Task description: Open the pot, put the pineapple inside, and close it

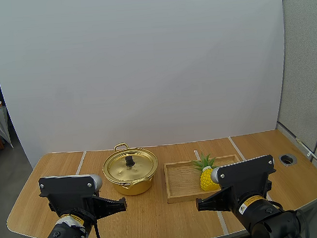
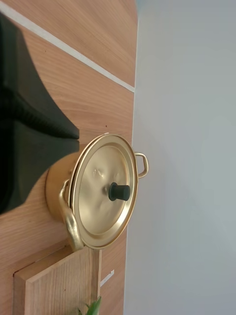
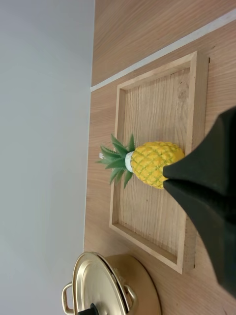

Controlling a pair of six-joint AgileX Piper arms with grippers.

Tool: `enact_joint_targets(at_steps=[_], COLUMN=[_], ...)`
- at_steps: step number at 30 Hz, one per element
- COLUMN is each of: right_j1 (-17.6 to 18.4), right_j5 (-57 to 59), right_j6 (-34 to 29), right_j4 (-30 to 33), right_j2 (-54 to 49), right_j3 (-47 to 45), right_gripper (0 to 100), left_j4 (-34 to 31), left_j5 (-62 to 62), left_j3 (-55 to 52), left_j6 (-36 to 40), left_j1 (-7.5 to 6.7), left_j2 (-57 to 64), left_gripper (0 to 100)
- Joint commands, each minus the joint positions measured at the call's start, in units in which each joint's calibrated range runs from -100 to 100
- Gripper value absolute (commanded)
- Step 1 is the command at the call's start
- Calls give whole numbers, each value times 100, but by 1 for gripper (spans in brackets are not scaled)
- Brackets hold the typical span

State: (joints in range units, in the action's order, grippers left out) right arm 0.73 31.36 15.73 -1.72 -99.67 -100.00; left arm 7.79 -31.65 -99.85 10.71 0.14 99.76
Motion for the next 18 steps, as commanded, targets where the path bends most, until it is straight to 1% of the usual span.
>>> enact_joint_targets(at_steps=[1, 18], right_j1=[-27, -27], right_j5=[-26, -26], right_j6=[-2, -2], right_j4=[-8, -8], right_j2=[-33, -33], right_j3=[0, 0], right_gripper=[0, 0], left_j4=[5, 119], left_j5=[-16, -34], left_j3=[-15, -15], left_j6=[39, 39], left_j1=[-6, -6], left_j2=[24, 24], left_gripper=[0, 0])
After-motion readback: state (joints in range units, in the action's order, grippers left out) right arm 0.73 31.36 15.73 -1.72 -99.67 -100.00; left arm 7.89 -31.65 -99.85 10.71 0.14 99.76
